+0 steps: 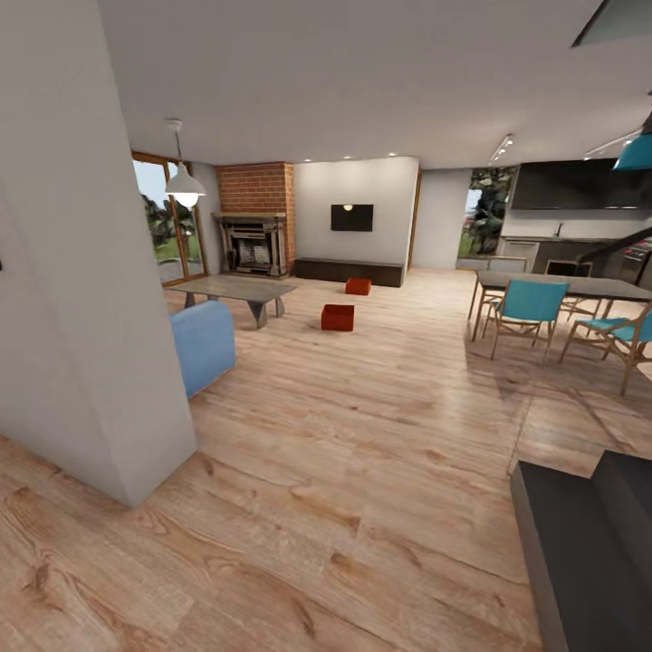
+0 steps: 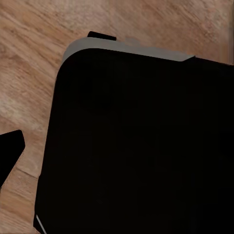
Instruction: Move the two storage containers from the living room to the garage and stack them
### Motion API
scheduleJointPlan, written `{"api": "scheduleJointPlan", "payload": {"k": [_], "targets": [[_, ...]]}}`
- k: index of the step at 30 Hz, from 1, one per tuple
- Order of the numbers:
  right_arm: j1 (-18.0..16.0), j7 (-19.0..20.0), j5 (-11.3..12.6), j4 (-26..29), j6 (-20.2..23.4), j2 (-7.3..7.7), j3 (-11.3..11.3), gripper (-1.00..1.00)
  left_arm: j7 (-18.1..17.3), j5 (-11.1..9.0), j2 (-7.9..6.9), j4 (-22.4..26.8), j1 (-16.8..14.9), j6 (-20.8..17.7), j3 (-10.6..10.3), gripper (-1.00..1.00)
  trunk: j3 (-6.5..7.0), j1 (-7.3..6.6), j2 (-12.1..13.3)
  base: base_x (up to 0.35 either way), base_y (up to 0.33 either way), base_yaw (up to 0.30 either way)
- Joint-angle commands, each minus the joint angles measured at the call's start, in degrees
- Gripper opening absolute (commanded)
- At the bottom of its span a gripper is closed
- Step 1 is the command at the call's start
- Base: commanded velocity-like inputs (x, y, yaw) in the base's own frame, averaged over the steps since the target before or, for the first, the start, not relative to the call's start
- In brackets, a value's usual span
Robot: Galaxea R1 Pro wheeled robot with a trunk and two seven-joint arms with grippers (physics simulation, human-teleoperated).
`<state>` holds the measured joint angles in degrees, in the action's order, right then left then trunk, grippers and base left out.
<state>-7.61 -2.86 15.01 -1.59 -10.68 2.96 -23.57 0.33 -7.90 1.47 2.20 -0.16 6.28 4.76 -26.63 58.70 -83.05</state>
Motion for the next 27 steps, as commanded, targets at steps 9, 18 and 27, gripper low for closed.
{"api": "scheduleJointPlan", "payload": {"k": [9, 18, 27], "targets": [[-0.06, -0.12, 0.21, -0.15, 0.07, -0.14, -0.53, 1.00, 0.08, -0.09, 0.02, 0.00, -0.02, 0.18, 0.45, 1.00, -0.05, 0.03, -0.02, 0.325, 0.000, 0.000], [-0.07, -0.13, 0.20, -0.17, 0.13, -0.15, -0.51, 1.00, 0.10, -0.10, 0.02, 0.00, -0.02, 0.16, 0.42, 1.00, -0.05, 0.03, -0.02, 0.325, 0.000, 0.000], [-0.08, -0.13, 0.20, -0.17, 0.13, -0.15, -0.51, 1.00, 0.11, -0.10, 0.02, 0.00, -0.02, 0.19, 0.42, 1.00, -0.05, 0.03, -0.02, 0.325, 0.000, 0.000]]}}
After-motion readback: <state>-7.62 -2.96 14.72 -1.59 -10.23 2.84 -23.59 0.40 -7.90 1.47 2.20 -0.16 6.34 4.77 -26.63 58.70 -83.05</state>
